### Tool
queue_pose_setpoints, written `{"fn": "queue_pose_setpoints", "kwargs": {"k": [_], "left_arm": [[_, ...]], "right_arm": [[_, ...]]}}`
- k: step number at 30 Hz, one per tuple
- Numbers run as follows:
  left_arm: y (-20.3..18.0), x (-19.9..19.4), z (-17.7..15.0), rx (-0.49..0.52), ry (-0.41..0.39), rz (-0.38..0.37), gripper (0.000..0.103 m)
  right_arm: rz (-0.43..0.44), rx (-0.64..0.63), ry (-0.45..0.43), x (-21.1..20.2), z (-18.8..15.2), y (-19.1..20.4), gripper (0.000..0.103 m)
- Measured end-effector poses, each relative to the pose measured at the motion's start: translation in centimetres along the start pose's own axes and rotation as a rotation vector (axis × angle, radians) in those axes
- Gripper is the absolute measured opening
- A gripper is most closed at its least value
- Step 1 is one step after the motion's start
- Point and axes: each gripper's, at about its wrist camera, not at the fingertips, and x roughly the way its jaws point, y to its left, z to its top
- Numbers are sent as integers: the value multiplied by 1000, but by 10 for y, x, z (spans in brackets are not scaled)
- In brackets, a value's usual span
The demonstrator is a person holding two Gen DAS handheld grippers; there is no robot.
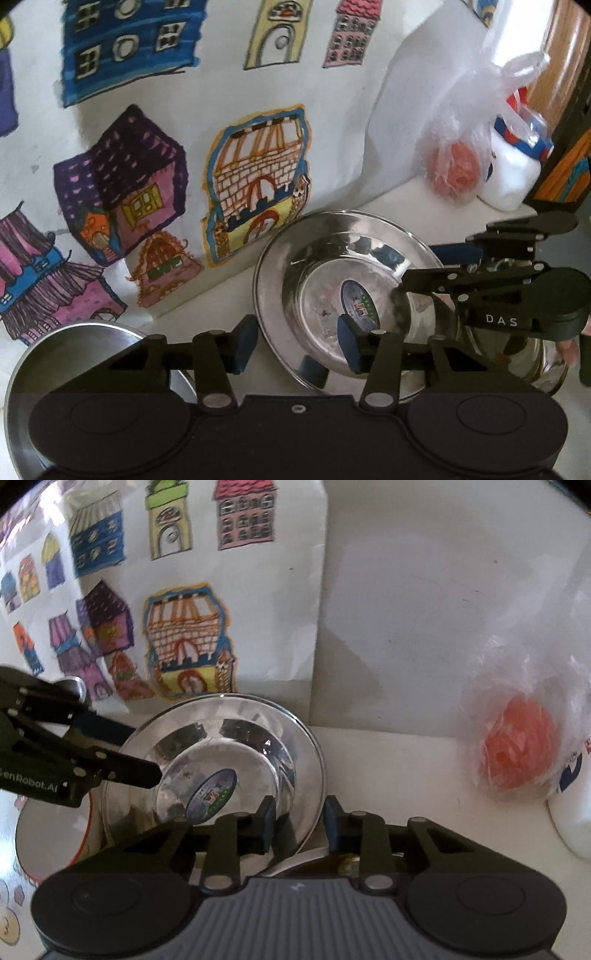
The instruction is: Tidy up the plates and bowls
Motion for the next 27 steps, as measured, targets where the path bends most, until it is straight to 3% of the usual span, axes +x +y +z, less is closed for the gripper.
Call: {"fn": "queue_pose_setpoints", "kwargs": {"k": [9, 13, 27], "left_arm": [[-4, -11, -3, -51, -40, 35, 49], [-4, -18, -1, -66, -66, 61, 41], [-24, -70, 7, -79, -179, 52, 39]], "right_arm": [[-41, 18, -79, -17, 3, 2, 23], [-56, 25, -114, -27, 2, 0, 21], [-104, 47, -227, -84, 2, -1, 19]]}}
